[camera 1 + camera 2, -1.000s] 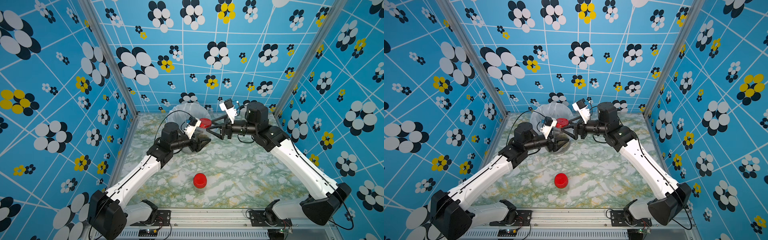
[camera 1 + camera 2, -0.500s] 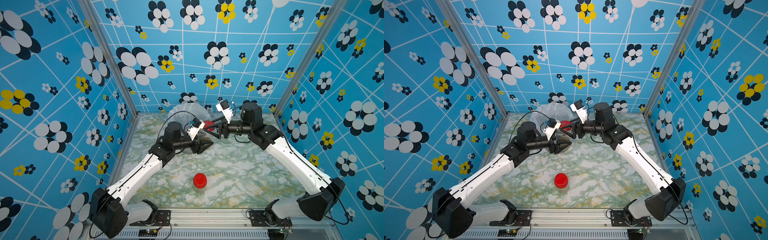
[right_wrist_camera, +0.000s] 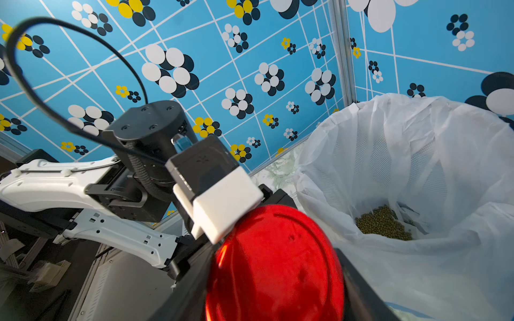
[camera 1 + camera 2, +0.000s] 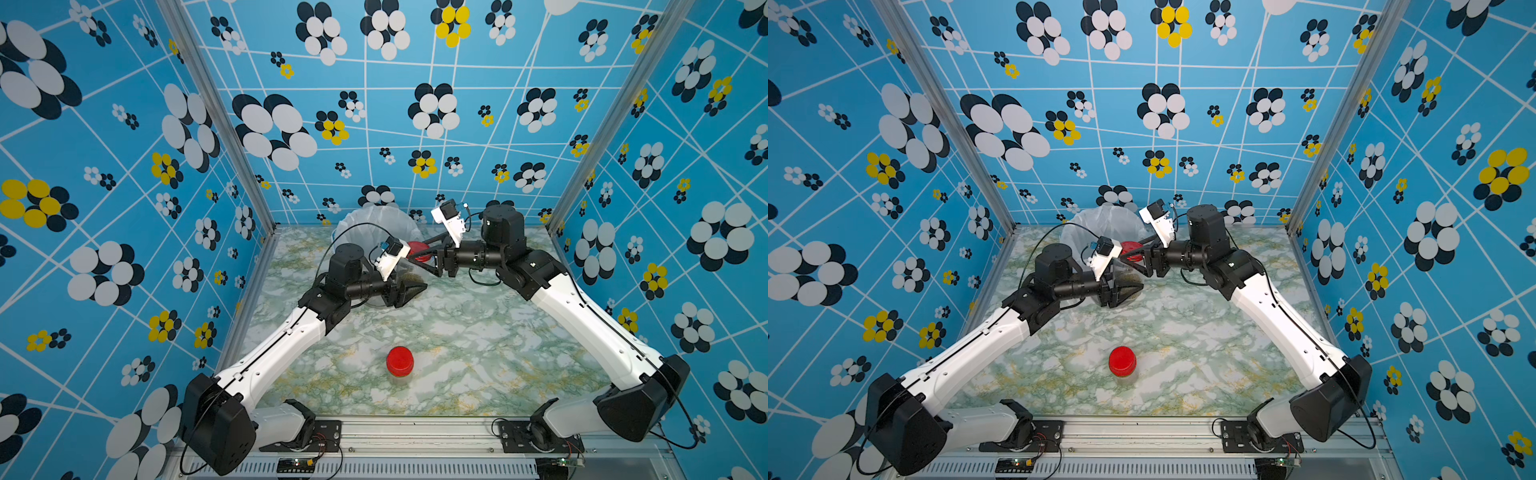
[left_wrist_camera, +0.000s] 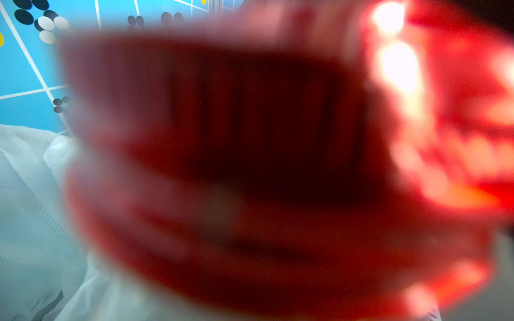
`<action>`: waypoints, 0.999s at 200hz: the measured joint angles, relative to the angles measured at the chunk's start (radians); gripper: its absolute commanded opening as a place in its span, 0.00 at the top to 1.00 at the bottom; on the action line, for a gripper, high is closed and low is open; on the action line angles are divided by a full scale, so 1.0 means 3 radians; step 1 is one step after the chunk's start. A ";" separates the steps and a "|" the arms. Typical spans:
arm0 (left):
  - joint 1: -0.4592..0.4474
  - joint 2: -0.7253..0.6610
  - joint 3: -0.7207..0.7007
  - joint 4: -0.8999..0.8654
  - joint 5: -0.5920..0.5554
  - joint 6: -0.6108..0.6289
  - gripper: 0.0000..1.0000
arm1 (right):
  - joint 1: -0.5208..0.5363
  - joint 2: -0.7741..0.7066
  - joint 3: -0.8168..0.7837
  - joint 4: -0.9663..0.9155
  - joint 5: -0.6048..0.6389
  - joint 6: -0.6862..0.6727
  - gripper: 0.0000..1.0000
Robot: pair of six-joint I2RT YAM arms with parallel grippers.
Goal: Empty moldy mung beans from jars
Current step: Unscrew the lid from the jar.
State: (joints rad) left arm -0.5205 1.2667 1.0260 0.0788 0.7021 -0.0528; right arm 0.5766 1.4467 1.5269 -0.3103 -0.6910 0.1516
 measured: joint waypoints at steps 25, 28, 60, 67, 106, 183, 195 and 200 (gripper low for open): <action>0.0062 -0.0020 -0.0097 0.0229 0.0276 -0.0072 0.70 | -0.0003 -0.0001 0.0000 0.0037 -0.0191 -0.0122 0.58; 0.0070 -0.0022 -0.0102 0.0252 0.0308 -0.0076 0.70 | -0.0004 -0.0003 0.0000 0.0041 -0.0221 -0.0136 0.58; 0.0099 -0.0028 -0.0108 0.0365 0.0619 -0.0072 0.70 | -0.0036 -0.0010 0.0064 -0.0041 -0.0566 -0.0407 0.56; 0.0099 -0.0037 -0.0108 0.0370 0.0666 -0.0050 0.70 | -0.0039 -0.0010 0.0107 -0.0125 -0.0628 -0.0507 0.55; 0.0098 -0.0107 -0.0107 0.0436 0.0796 0.0069 0.70 | -0.0041 -0.0009 0.0345 -0.0521 -0.0760 -0.0907 0.31; 0.0146 -0.0108 -0.0065 0.0281 0.0470 -0.0062 0.71 | -0.0042 -0.0066 0.0299 -0.0483 -0.0341 -0.0650 0.16; 0.0146 -0.0106 -0.0034 0.0233 0.0389 -0.0060 0.71 | -0.0042 -0.0084 0.0292 -0.0426 -0.0291 -0.0539 0.16; 0.0146 -0.0103 -0.0020 0.0221 0.0352 -0.0061 0.71 | -0.0042 -0.0088 0.0290 -0.0398 -0.0266 -0.0496 0.15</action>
State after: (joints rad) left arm -0.4767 1.2358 1.0199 0.1452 0.8078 -0.0711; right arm 0.5640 1.4204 1.6138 -0.4297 -0.7708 0.0029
